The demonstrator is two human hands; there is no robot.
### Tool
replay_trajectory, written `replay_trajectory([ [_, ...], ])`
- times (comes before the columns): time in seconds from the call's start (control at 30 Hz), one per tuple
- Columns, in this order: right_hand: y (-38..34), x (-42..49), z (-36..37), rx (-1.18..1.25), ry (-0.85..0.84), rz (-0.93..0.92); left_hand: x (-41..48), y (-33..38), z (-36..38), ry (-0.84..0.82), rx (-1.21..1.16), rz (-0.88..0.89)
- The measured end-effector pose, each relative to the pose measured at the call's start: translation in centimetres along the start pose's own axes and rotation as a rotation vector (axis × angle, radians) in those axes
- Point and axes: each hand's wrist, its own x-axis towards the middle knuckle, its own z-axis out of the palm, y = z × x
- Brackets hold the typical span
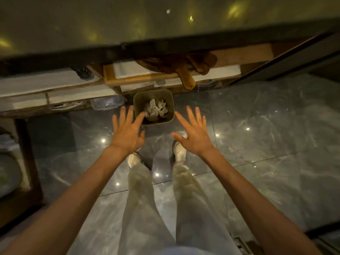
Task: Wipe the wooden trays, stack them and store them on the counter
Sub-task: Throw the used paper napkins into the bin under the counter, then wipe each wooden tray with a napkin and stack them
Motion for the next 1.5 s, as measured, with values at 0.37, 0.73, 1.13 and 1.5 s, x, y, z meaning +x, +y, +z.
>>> replay_trajectory([
  [0.37, -1.5, -6.4, -17.0, 0.079, 0.022, -0.172, -9.0, 9.2, -10.5, 0.222, -0.252, -0.094],
  [0.73, 0.5, -10.8, -26.7, 0.396, 0.115, -0.217, -12.8, 15.0, -18.2, 0.316, -0.455, -0.058],
  [1.13, -6.4, -6.1, -32.4, 0.184, 0.198, -0.417, -13.4, 11.6, -24.6, 0.518, -0.406, -0.223],
  [1.5, -12.6, 1.0, -35.0, 0.199, 0.084, -0.381, -7.5, 6.0, -30.3, 0.537, -0.376, -0.207],
])
